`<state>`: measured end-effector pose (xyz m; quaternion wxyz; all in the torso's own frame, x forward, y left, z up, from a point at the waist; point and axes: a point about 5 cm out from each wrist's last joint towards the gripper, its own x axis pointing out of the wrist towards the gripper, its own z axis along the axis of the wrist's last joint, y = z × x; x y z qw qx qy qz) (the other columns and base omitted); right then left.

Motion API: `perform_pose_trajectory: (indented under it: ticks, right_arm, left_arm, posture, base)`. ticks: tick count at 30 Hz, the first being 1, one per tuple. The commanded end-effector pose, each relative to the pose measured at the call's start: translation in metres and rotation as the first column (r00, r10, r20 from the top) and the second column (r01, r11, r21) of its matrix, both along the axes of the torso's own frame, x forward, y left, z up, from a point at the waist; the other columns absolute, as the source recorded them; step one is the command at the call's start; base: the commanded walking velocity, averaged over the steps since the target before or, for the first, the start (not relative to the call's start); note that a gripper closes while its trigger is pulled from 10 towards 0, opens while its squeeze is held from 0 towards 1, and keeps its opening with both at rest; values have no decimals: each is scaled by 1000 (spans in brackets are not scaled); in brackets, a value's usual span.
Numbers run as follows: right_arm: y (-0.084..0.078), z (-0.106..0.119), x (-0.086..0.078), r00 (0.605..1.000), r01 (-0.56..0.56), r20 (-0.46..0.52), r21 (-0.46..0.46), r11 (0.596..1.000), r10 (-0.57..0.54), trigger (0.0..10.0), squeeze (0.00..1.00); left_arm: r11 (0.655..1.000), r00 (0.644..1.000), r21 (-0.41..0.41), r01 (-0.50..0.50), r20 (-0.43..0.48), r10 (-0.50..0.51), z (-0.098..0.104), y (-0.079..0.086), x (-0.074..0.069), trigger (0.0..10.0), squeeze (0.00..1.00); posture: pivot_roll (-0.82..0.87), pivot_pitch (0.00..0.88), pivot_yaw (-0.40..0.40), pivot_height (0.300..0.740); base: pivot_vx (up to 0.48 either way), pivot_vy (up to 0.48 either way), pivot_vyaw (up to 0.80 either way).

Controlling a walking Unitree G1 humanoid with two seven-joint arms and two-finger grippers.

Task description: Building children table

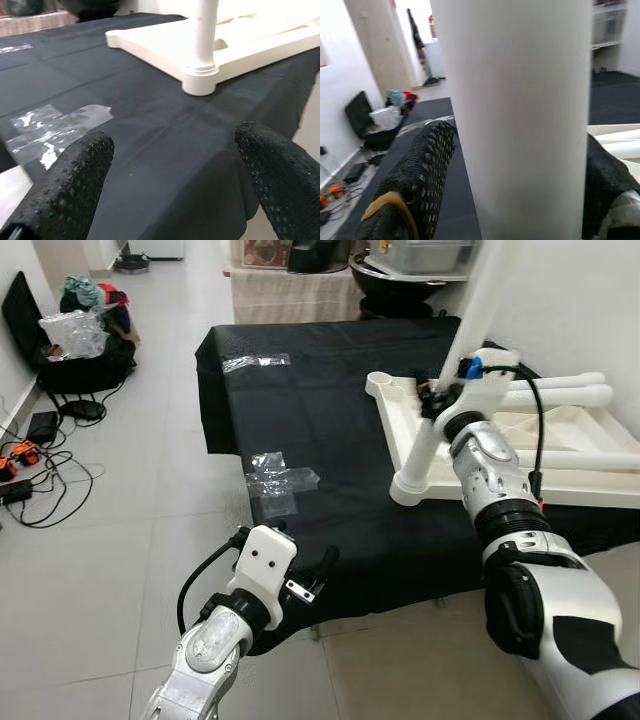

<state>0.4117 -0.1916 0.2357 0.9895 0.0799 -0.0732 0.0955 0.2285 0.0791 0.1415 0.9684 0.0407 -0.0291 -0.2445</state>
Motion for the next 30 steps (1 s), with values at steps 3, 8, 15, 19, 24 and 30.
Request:
perform_pose_trajectory:
  ticks: [3,8,15,19,24,30]
  right_arm:
    - [19,-13,-14,880,-474,-40,1,881,473,10000,0]
    - [23,-22,-35,617,-786,-81,-10,618,783,10000,0]
    - [35,-20,-37,486,-874,-119,-40,485,866,10000,0]
    - [43,-18,-30,543,-840,-123,-59,540,831,10000,0]
    - [46,-13,-29,574,-819,-100,-76,569,813,0,0]
    - [32,-9,-9,872,-489,-80,-124,863,482,0,0]
  left_arm:
    - [1000,1000,0,8,-9,-8,-2,-2,1,10000,0]
    - [1000,1000,-3,2,-8,-2,-2,-1,1,10000,0]
    - [1000,1000,-14,1,1,-1,0,-3,1,10000,0]
    - [1000,1000,-8,10,-6,-10,-2,-5,0,10000,0]
    - [1000,1000,-11,4,-10,-5,-2,-5,0,10000,0]
    - [1000,1000,-9,3,-10,-3,-2,-5,0,10000,0]
  posture:
    - [16,0,-88,740]
    - [19,0,-91,740]
    - [20,1,-90,740]
    - [24,4,-89,740]
    - [27,6,-98,740]
    - [24,7,-96,740]
  base:
    - [0,0,0]
    - [0,0,0]
    - [0,0,0]
    - [0,0,0]
    - [0,0,0]
    - [0,0,0]
